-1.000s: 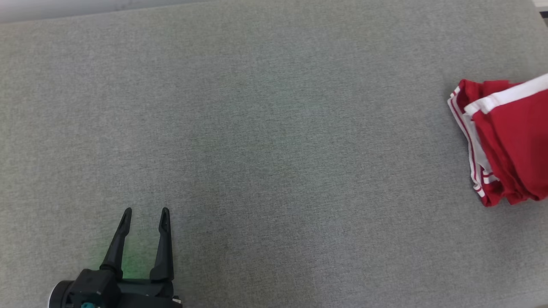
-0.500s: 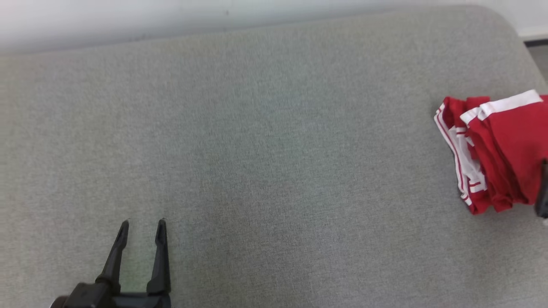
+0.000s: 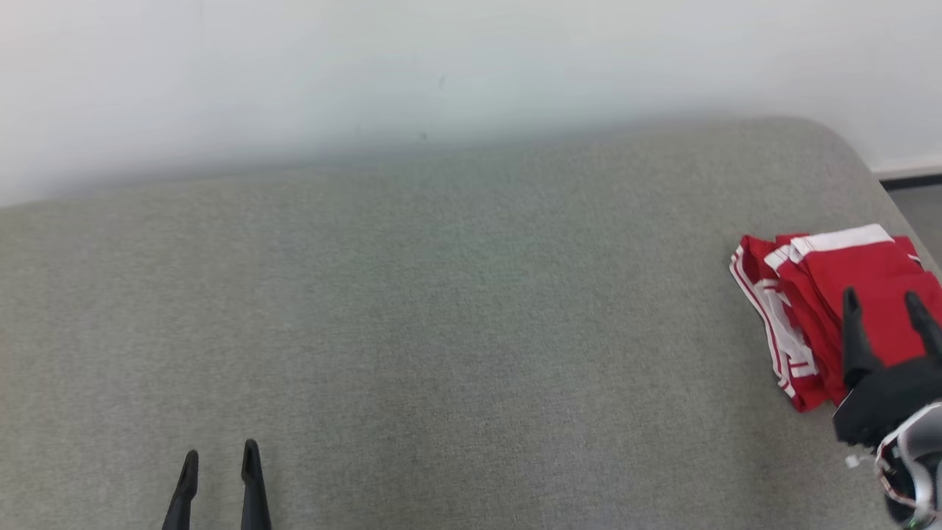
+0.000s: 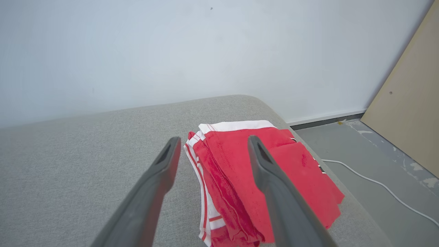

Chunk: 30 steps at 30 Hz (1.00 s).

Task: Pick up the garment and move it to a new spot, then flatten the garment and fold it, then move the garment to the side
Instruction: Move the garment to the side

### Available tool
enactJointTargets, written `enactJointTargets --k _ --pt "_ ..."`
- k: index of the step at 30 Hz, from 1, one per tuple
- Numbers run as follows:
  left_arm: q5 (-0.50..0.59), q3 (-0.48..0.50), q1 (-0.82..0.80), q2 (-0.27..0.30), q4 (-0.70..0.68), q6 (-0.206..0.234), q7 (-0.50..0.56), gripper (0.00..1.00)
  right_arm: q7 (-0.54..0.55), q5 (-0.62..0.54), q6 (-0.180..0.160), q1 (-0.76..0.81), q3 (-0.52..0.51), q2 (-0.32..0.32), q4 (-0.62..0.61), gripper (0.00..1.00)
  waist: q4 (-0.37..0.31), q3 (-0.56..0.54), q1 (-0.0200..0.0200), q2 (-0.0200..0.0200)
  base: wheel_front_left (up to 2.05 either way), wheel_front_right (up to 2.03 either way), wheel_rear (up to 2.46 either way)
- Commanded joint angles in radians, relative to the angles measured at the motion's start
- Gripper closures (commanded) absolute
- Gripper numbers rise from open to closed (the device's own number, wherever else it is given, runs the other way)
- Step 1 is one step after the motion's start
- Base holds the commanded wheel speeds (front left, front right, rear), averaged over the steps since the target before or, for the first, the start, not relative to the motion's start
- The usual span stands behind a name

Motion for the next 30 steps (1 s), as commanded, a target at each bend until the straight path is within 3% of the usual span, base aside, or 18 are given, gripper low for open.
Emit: enactJointTargets --k 1,6,14,24,30 --pt "-0.004 0.003 0.027 -0.001 0.004 0.007 -0.003 0.00 -0.020 0.021 -0.003 0.044 0.008 0.019 -0.031 0.00 0.055 -0.072 0.0002 0.0001 0.00 0.00 0.00" --pt "0.010 0.013 0.058 -0.001 0.013 0.015 -0.003 0.00 -0.104 0.066 -0.003 0.176 0.071 0.074 -0.125 0.00 0.093 -0.104 0.0002 0.0001 0.00 0.00 0.00" --pt "0.023 0.010 0.074 -0.001 0.046 0.010 -0.003 0.00 -0.262 0.100 -0.003 0.326 0.161 0.116 -0.165 0.00 0.146 -0.139 0.0002 0.0001 0.00 0.00 0.00" --pt "0.037 0.015 0.064 -0.001 0.087 0.000 -0.003 0.00 -0.317 0.098 -0.003 0.382 0.244 0.130 -0.076 0.00 0.149 -0.151 0.0002 0.0001 0.00 0.00 0.00" --pt "0.044 0.015 0.060 -0.001 0.097 -0.005 -0.003 0.00 -0.334 0.089 -0.003 0.385 0.233 0.136 -0.041 0.00 0.137 -0.147 0.0002 0.0001 0.00 0.00 0.00"
